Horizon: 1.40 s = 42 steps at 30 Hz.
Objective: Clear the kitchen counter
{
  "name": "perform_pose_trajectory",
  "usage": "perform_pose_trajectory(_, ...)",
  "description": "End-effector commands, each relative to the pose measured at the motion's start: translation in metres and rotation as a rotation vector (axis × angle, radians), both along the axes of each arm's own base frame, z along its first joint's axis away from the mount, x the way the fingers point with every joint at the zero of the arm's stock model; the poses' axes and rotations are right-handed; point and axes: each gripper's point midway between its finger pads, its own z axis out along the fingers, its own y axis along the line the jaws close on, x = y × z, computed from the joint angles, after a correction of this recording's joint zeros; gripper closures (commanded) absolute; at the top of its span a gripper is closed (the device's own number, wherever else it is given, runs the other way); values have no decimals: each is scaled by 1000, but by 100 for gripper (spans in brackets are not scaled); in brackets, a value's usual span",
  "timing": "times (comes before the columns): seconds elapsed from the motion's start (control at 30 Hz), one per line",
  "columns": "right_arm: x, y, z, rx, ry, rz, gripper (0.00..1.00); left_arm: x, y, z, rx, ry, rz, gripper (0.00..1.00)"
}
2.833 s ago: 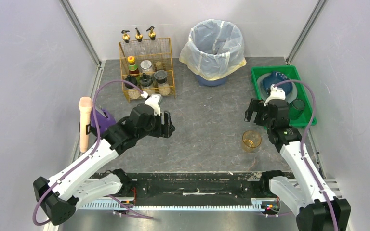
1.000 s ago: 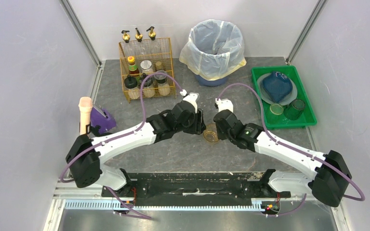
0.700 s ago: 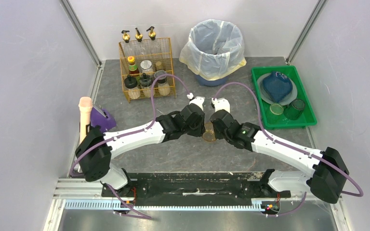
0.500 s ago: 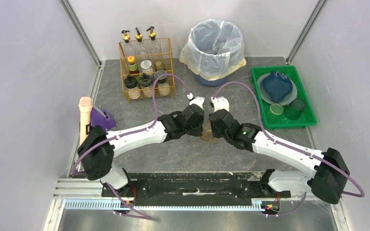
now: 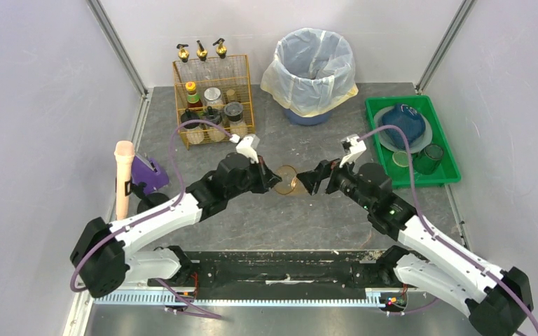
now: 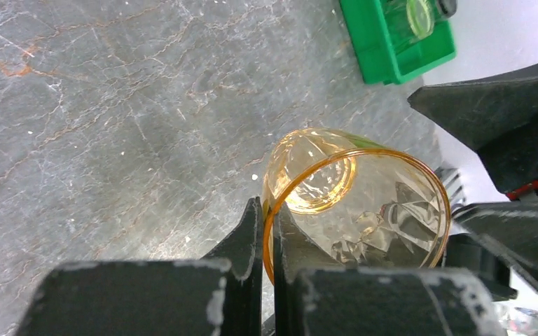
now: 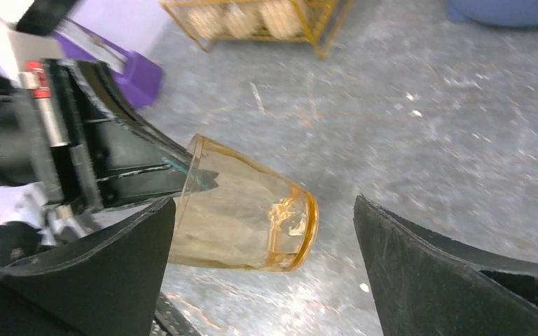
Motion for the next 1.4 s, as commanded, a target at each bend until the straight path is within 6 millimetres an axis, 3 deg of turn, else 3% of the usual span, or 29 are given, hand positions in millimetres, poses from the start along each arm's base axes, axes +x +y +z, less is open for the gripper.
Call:
perform_pose_trajectory(0.0, -12, 7, 22, 199, -71, 137, 2, 10, 4, 69, -320, -105, 52, 98)
perform_pose_trajectory(0.3, -40, 0, 60, 587, -134, 259, 2, -4, 25, 110, -577, -203, 85, 98)
perform_pose_trajectory(0.43, -56, 0, 83, 719, -169, 337, 2, -12, 19, 125, -684, -212, 34, 98)
perform_pose_trajectory(0.7, -61, 4, 97, 801, -176, 401, 2, -29, 2, 155, -816, -234, -106, 98)
perform_pose_trajectory(1.17, -73, 6, 139, 920, -253, 527, 2, -46, -22, 167, -822, -274, -210, 98)
perform_pose_trajectory(1.37, -81, 5, 145, 961, -253, 579, 15, -46, -28, 165, -815, -275, -223, 98)
